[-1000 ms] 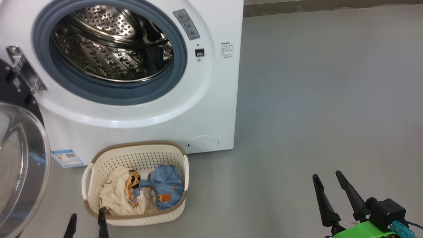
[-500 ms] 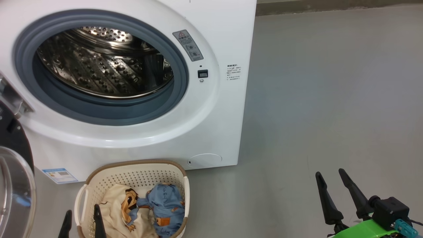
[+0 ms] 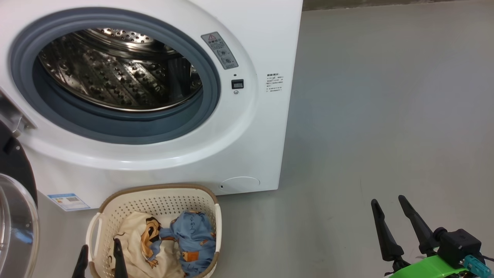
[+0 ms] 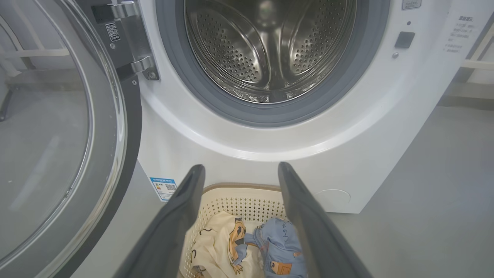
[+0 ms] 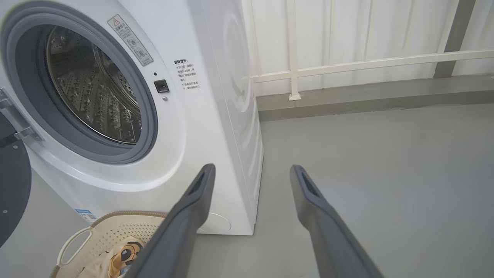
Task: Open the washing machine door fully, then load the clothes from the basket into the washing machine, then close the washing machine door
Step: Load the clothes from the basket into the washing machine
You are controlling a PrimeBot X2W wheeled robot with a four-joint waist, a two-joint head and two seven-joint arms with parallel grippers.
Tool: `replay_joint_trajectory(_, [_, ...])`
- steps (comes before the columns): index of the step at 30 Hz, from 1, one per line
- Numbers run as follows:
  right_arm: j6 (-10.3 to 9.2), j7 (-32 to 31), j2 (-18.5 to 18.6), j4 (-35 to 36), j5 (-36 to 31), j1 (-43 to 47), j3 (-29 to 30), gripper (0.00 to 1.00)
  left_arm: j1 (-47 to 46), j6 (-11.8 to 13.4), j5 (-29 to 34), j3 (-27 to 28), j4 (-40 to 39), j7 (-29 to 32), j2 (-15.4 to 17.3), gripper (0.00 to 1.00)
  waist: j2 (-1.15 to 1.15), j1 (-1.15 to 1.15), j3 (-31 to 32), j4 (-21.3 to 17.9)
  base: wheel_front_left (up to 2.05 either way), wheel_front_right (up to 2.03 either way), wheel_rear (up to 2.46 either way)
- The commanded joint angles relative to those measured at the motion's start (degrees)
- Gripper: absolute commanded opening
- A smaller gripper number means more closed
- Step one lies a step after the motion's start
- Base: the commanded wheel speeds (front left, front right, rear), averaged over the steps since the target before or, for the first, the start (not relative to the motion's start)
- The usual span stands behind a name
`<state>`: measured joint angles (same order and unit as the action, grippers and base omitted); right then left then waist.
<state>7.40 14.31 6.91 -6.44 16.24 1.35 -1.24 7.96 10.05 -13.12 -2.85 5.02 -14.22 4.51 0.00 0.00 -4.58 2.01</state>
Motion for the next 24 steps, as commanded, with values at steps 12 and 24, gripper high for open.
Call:
replay_joint_trajectory(12, [0.09,0.7,0.5,2.2,-0.3,-1.2,-0.9,1.00,-3.2,-1.0,-0.1,1.4,-1.1,-0.8,-0.1,1.00,0.00,0.00,-2.0,0.3,0.00,0.00,0.00])
replay_joint_trajectory(24, [0.09,0.7,1.8,4.4,0.0,-3.6,-0.4,1.00,-10.5,-1.9,0.5,0.3,1.5,-0.8,-0.3,1.00,0.00,0.00,-10.3,1.2,0.00,0.00,0.00])
